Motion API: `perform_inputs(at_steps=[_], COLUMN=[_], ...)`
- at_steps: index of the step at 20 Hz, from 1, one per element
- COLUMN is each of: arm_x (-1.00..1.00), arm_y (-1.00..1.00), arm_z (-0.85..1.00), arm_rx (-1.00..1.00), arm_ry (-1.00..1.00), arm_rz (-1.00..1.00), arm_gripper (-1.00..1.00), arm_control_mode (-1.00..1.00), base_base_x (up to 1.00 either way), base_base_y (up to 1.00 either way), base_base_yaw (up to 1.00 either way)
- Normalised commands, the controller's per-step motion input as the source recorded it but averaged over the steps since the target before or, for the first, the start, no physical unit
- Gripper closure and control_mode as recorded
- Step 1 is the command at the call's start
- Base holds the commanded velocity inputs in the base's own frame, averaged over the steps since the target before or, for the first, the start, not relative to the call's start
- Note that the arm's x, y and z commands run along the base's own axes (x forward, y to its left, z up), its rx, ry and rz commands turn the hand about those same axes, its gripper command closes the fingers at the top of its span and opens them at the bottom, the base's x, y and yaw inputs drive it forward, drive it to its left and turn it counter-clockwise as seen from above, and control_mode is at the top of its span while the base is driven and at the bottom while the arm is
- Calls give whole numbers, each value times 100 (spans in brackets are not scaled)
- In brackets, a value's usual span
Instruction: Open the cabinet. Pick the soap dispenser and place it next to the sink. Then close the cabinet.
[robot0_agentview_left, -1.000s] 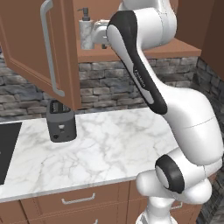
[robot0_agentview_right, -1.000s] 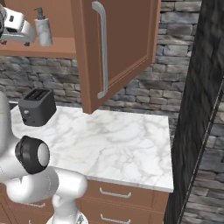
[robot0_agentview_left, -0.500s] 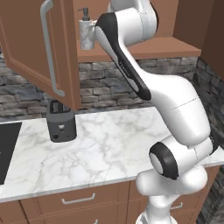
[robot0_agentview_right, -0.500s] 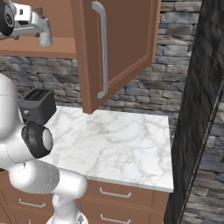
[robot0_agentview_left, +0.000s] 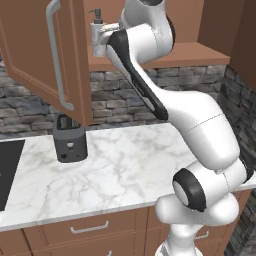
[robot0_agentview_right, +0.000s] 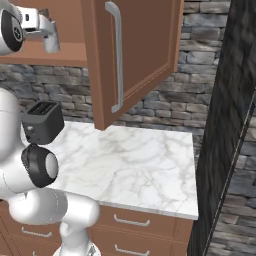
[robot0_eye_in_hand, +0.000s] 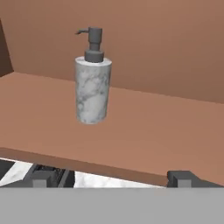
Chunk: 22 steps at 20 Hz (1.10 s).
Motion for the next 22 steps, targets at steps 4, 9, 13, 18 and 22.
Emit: perform_inputs(at_steps=[4,9,13,18,22], arm_x=[4,2,14,26,24], arm_y=[6,0,0,7,24], arm_z=[0,7,17,-2,-20], arm_rx=[6,10,6,1,0], arm_ry=[-14,6,15,16,0], arm_rz=[5,6,4,8,8], arm_gripper=[-100,-100,-100,-100,-100], arm_control_mode=[-100,-100,-100,-100,-100], base_base_x=[0,0,0,0,0], base_base_y=[0,0,0,0,0], base_base_yaw=[0,0,0,0,0])
